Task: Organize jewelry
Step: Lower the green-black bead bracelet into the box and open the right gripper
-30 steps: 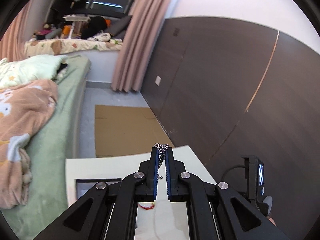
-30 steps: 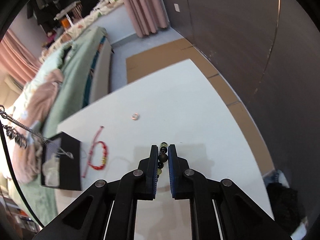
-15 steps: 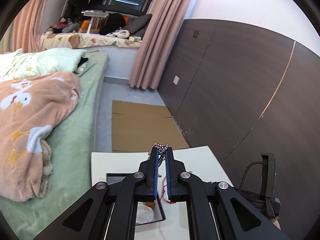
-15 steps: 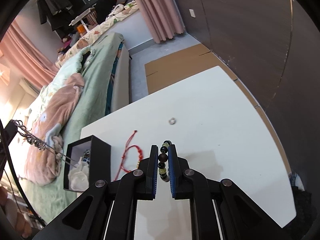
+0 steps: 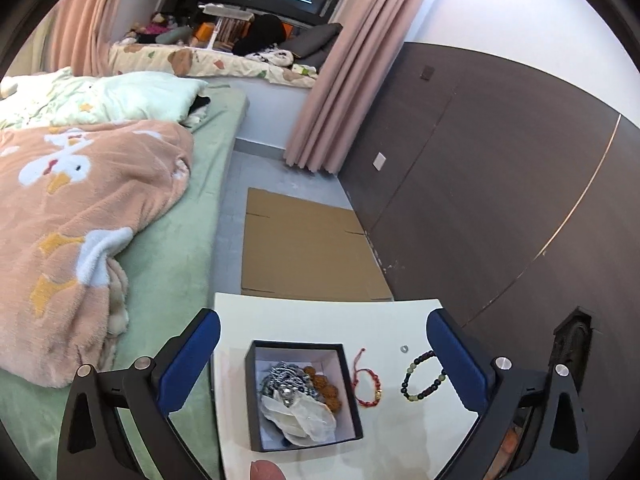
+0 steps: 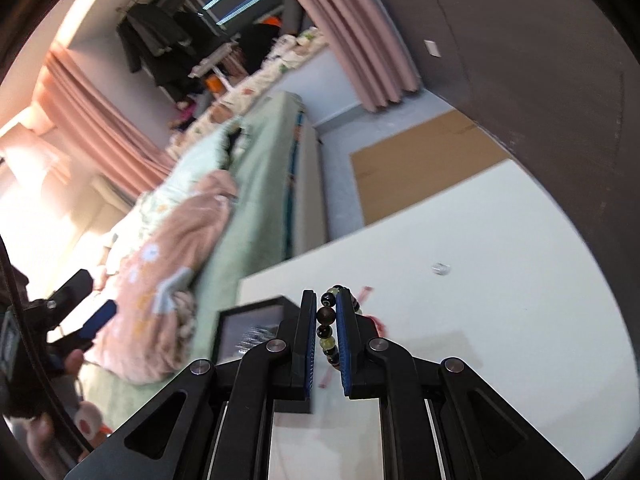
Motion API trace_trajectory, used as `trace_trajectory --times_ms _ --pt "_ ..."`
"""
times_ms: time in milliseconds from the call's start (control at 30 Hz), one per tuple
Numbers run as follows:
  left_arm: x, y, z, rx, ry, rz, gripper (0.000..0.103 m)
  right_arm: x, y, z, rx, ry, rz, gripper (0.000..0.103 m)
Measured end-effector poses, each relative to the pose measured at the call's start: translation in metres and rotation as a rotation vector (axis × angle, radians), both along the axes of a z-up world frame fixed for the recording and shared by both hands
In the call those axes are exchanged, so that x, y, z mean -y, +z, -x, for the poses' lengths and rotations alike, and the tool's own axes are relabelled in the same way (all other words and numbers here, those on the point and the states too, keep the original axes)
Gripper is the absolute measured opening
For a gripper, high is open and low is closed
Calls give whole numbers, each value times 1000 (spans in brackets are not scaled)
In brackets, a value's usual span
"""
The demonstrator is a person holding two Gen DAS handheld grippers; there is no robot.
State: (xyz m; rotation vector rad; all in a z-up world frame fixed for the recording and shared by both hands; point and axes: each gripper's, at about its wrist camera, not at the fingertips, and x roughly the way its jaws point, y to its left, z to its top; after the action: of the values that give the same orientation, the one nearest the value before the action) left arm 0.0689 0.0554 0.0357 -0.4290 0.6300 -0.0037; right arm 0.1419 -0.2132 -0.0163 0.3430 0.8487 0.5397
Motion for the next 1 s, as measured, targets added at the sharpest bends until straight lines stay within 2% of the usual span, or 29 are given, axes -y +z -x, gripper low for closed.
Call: trace_trajectory --times_ms 233,433,467,533,600,667,833,1000 --pt "-19 -7 -2 -27 36 2 103 -38 3 6 6 111 -103 12" --pt "-36 -10 -2 -29 68 29 103 -72 -6 8 -21 195 -129 14" --pt "-36 -10 -2 -29 71 31 103 -78 -9 8 -44 222 -135 18" --pt "-38 -11 -2 -30 76 31 103 -90 -20 4 -109 286 -169 55" --pt "-38 -12 -3 -33 76 26 103 -91 -24 5 -115 267 -160 67" --pt "-38 -12 -3 -32 75 26 103 -85 -24 3 -109 239 -139 67" --pt "-32 -13 -6 -33 59 22 103 -50 -18 -3 -101 147 -171 67" --pt "-17 -14 -10 -45 32 7 103 -15 -11 -5 -84 54 -138 67"
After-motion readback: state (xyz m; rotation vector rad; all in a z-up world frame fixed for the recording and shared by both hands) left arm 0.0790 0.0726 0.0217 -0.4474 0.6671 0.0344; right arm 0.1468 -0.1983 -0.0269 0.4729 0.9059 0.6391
